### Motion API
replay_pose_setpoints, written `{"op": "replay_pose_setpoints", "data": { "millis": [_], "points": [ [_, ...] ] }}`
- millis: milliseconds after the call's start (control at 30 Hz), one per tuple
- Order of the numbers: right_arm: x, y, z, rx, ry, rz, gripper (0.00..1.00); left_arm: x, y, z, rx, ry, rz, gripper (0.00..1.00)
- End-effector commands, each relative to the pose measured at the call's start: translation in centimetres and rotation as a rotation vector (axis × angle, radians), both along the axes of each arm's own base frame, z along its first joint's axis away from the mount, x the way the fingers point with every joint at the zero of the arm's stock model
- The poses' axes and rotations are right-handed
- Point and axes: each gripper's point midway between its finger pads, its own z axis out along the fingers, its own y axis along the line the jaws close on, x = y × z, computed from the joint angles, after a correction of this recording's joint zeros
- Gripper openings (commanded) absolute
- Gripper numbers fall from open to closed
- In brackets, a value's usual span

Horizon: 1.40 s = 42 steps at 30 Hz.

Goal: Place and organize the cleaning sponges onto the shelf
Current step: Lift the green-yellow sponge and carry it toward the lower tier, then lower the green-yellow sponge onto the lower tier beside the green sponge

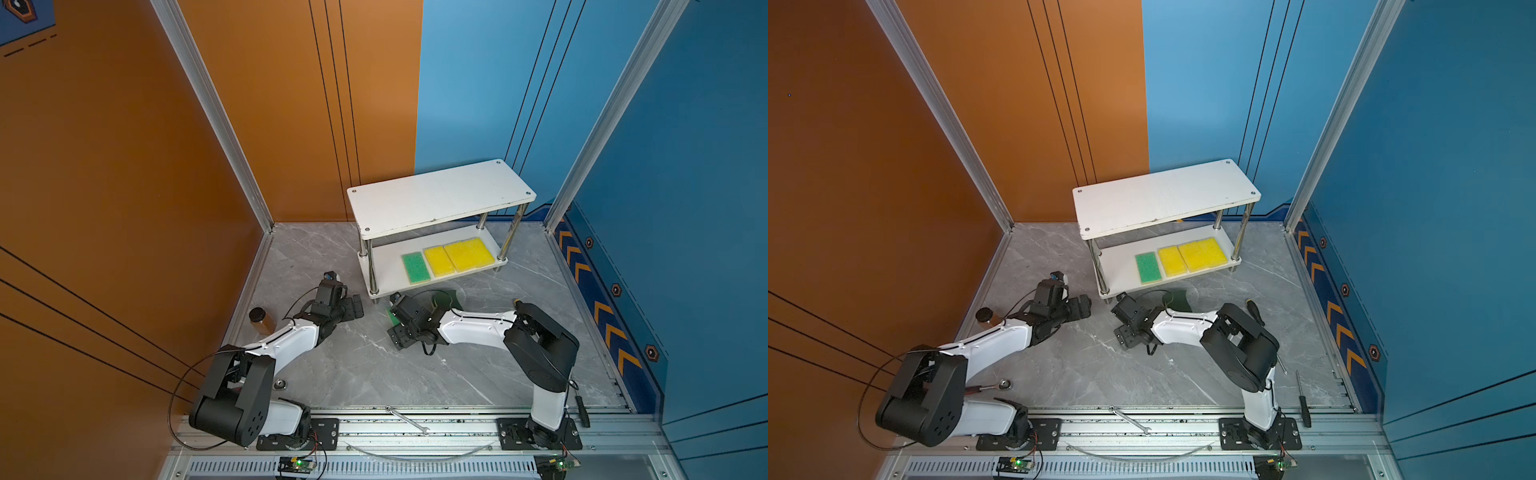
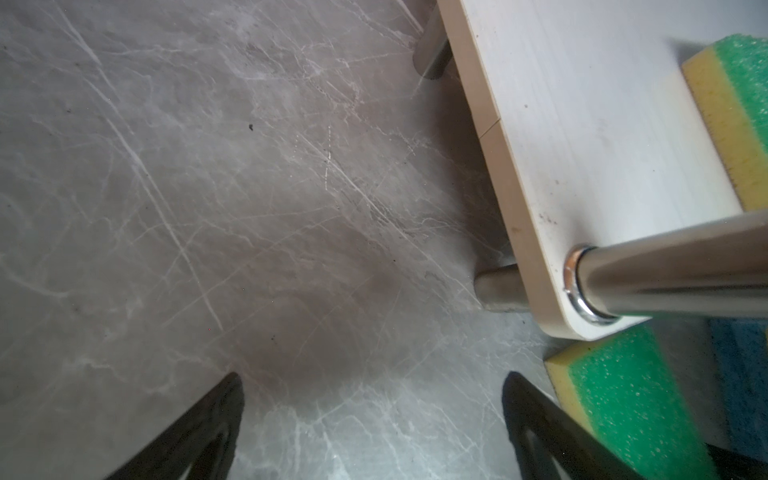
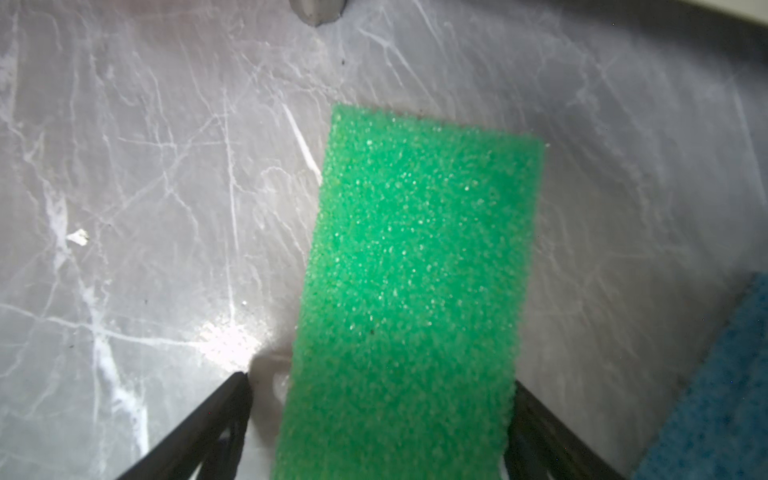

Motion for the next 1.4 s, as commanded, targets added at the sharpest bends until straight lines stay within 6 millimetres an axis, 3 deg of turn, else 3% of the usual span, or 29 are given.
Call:
{"op": "replay_pose_setpoints", "data": {
  "millis": [0, 267, 400, 1067, 1200, 1367],
  "points": [
    [0.5, -0.6, -0.1, -0.055, -0.023, -0.022, 0.84, 0.6, -0.7, 0.6, -0.021, -0.013, -0.02, 0.98],
    [0.5, -1.1, 0.4, -0.066, -0.043, -0.026, 0.65, 0.3, -0.4, 0.8, 0.001, -0.01, -0.018, 0.98],
    [0.5, -1.0, 0.7, -0.06, -0.043, -0.021, 0.62, 0.1, -0.1, 0.8, 0.008, -0.009, -0.012, 0.97],
    [1.1, -0.8, 8.4, 0.095, -0.141, -0.027, 0.63, 0.0, 0.5, 0.8, 0.016, -0.003, -0.002, 0.98],
    [2.0, -1.0, 10.0, 0.122, -0.164, -0.047, 0.64, 0.1, 0.4, 0.9, 0.013, -0.008, -0.005, 0.98],
    [4.5, -0.9, 11.8, 0.152, -0.195, -0.09, 0.65, 0.1, 0.3, 0.9, 0.007, -0.006, -0.006, 0.98]
  ]
}}
